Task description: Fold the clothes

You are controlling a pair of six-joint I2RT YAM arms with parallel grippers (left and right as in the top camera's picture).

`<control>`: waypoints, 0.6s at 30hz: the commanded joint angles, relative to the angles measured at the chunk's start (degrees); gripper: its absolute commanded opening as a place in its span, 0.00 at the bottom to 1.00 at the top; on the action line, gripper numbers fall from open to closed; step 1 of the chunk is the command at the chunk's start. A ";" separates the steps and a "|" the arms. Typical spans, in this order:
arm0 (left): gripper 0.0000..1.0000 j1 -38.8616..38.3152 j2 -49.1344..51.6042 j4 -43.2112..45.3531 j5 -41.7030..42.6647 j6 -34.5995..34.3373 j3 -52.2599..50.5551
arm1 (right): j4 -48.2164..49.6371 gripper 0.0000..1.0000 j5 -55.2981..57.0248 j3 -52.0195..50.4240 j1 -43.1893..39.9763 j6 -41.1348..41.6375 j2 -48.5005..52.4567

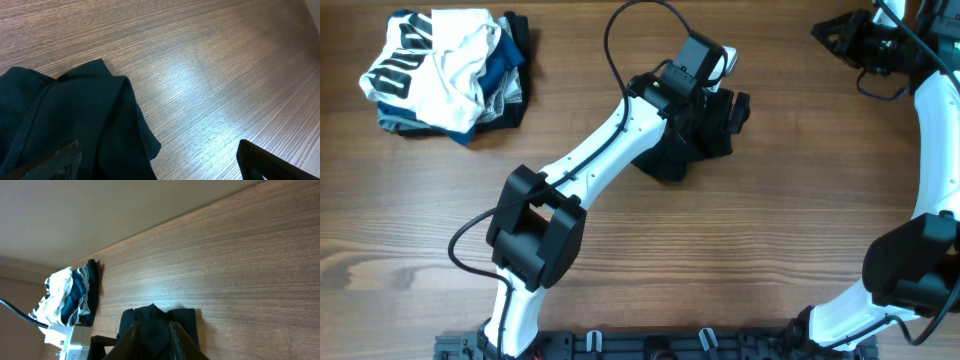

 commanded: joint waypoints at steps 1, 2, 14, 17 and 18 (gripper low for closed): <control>1.00 1.20 -1.46 -0.83 0.79 -0.07 1.51 | -0.42 0.27 -0.92 -0.17 0.09 -1.92 0.33; 1.00 1.77 -2.49 -1.53 0.79 -0.04 2.29 | -0.72 0.31 -0.85 -0.17 0.20 -2.32 0.39; 1.00 15.47 -18.97 -17.27 -3.28 0.20 5.57 | -15.41 0.68 6.32 -4.39 6.82 -8.31 5.14; 1.00 18.45 -16.96 -23.85 -7.50 2.05 5.42 | -12.98 0.67 8.37 -11.47 12.31 -8.00 6.03; 1.00 19.19 -16.24 -25.05 -7.65 3.04 5.31 | -11.52 0.67 8.39 -13.31 13.64 -7.69 6.23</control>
